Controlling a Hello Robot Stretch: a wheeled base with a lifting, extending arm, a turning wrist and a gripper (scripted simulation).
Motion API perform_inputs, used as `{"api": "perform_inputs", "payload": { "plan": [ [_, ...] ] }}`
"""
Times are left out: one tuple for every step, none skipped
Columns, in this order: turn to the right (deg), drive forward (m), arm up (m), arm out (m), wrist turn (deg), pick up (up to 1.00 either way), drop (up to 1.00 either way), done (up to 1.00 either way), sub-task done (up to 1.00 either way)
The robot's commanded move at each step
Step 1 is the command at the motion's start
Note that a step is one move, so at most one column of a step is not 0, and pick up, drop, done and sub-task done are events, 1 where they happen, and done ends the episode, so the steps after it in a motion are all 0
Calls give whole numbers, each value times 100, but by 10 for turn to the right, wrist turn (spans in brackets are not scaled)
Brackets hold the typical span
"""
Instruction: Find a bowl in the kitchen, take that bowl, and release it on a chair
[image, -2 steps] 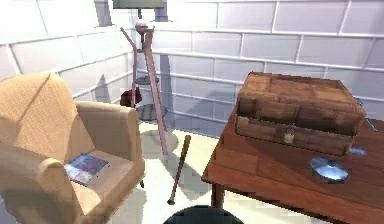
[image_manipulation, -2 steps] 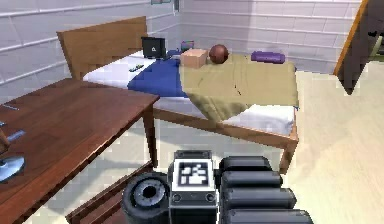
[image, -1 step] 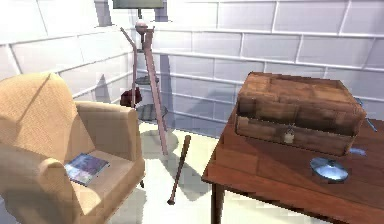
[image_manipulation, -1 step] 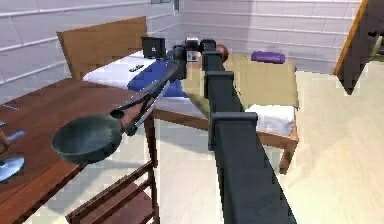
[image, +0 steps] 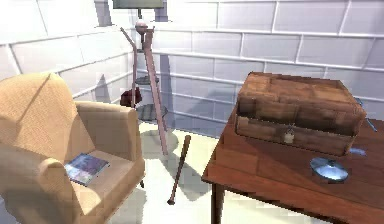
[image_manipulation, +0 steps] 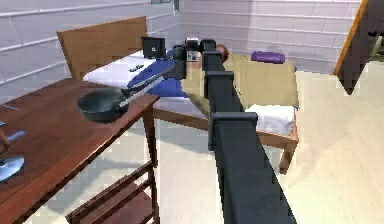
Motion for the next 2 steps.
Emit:
{"api": "perform_inputs", "payload": {
  "plan": [
    [0, 0, -40, 0, 0, 0, 0, 0, 0],
    [0, 0, -50, 0, 0, 0, 0, 0, 0]
  ]
}}
